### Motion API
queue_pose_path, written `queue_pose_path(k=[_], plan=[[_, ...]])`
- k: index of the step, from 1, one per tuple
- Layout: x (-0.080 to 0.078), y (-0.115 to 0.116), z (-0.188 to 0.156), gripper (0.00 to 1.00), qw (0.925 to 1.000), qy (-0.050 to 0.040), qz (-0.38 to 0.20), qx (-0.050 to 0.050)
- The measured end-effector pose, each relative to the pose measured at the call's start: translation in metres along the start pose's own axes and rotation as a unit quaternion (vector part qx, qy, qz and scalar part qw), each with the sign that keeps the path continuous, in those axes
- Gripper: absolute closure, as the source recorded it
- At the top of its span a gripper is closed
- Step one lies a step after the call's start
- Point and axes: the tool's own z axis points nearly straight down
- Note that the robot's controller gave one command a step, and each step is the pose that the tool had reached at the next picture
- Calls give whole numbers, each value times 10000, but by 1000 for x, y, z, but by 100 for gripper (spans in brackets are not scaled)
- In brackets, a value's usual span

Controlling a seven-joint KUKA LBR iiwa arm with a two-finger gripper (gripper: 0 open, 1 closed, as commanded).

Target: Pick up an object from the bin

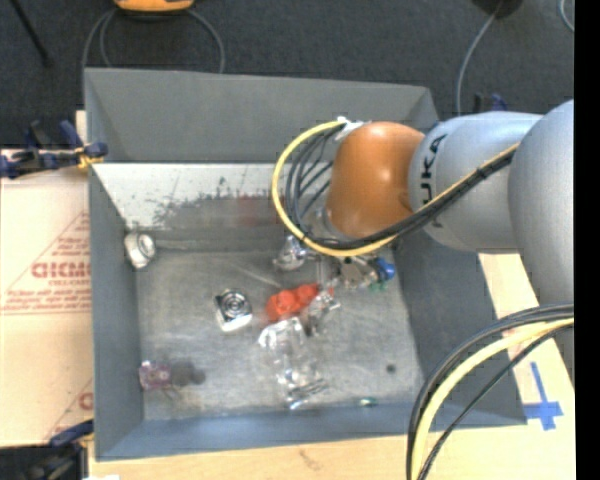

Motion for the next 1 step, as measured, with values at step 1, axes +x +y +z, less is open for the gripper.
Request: queue_pose_path(k=[1], plan=[[10,8,-29,0,9998,7,200,-17]])
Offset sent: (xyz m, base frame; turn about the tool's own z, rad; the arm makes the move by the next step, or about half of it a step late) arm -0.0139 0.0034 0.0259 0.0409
